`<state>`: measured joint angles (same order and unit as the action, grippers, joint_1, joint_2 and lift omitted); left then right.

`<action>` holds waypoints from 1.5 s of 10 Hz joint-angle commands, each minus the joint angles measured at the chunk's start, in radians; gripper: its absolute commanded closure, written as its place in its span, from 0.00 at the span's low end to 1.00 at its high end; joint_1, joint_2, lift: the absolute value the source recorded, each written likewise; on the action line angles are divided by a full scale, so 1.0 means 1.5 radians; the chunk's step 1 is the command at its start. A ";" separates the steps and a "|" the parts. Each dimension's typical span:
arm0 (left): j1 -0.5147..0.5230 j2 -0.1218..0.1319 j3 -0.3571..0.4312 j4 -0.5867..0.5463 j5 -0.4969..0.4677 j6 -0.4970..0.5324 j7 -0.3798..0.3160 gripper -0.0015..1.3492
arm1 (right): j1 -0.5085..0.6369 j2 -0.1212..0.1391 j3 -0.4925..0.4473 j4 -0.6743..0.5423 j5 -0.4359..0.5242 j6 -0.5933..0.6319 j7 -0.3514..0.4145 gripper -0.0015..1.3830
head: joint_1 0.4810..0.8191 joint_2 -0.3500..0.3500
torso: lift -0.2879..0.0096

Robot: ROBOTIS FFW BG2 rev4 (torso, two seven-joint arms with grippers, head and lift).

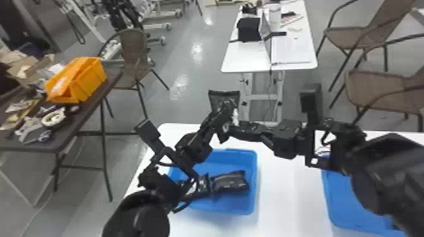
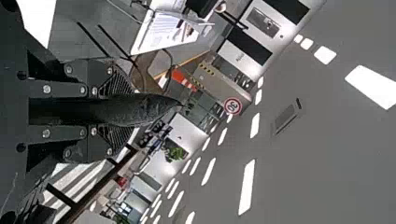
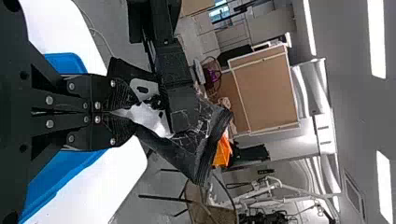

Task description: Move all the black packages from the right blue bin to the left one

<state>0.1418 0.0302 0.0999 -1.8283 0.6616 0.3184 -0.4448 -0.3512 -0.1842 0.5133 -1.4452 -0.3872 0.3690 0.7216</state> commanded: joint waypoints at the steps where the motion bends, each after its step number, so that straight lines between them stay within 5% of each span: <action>1: 0.004 -0.002 -0.005 0.007 0.019 -0.021 0.000 0.90 | 0.001 0.006 -0.005 0.015 -0.001 -0.019 0.000 0.81 | 0.63 0.86 | 0.97; 3: 0.011 -0.006 0.007 0.010 -0.011 -0.056 0.003 0.90 | 0.042 0.025 -0.077 0.039 -0.002 -0.088 0.000 0.07 | 0.63 0.86 | 0.97; 4: 0.022 -0.015 0.025 0.009 -0.066 -0.079 0.009 0.90 | 0.085 0.041 -0.153 -0.005 0.043 -0.098 -0.002 0.01 | 0.63 0.85 | 0.97; 6: 0.047 -0.022 0.060 0.018 -0.295 -0.134 0.014 0.90 | 0.183 0.052 -0.261 -0.124 0.149 -0.094 -0.065 0.19 | 0.63 0.81 | 0.97; 7: 0.054 -0.022 0.058 0.052 -0.408 -0.191 0.014 0.90 | 0.229 0.053 -0.293 -0.149 0.141 -0.093 -0.098 0.23 | 0.63 0.77 | 0.97; 11: 0.035 -0.022 0.033 0.173 -0.512 -0.290 0.011 0.89 | 0.265 0.046 -0.319 -0.162 0.127 -0.066 -0.101 0.27 | 0.63 0.68 | 0.97; 12: 0.032 -0.022 0.033 0.180 -0.494 -0.303 0.012 0.63 | 0.263 0.046 -0.319 -0.158 0.125 -0.066 -0.101 0.27 | 0.63 0.67 | 0.97; 13: 0.033 -0.022 0.033 0.192 -0.457 -0.323 0.012 0.18 | 0.264 0.045 -0.319 -0.159 0.126 -0.065 -0.101 0.27 | 0.63 0.66 | 0.97; 14: 0.035 -0.022 0.035 0.189 -0.454 -0.342 0.012 0.00 | 0.266 0.043 -0.321 -0.164 0.127 -0.063 -0.101 0.27 | 0.63 0.65 | 0.97; 15: 0.037 -0.022 0.032 0.182 -0.435 -0.348 0.012 0.07 | 0.271 0.040 -0.328 -0.170 0.127 -0.062 -0.101 0.27 | 0.63 0.66 | 0.97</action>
<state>0.1960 0.0000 0.1489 -1.5507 -0.0049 -0.1951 -0.4264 0.0516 -0.1218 0.0269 -1.6954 -0.1963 0.2758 0.5705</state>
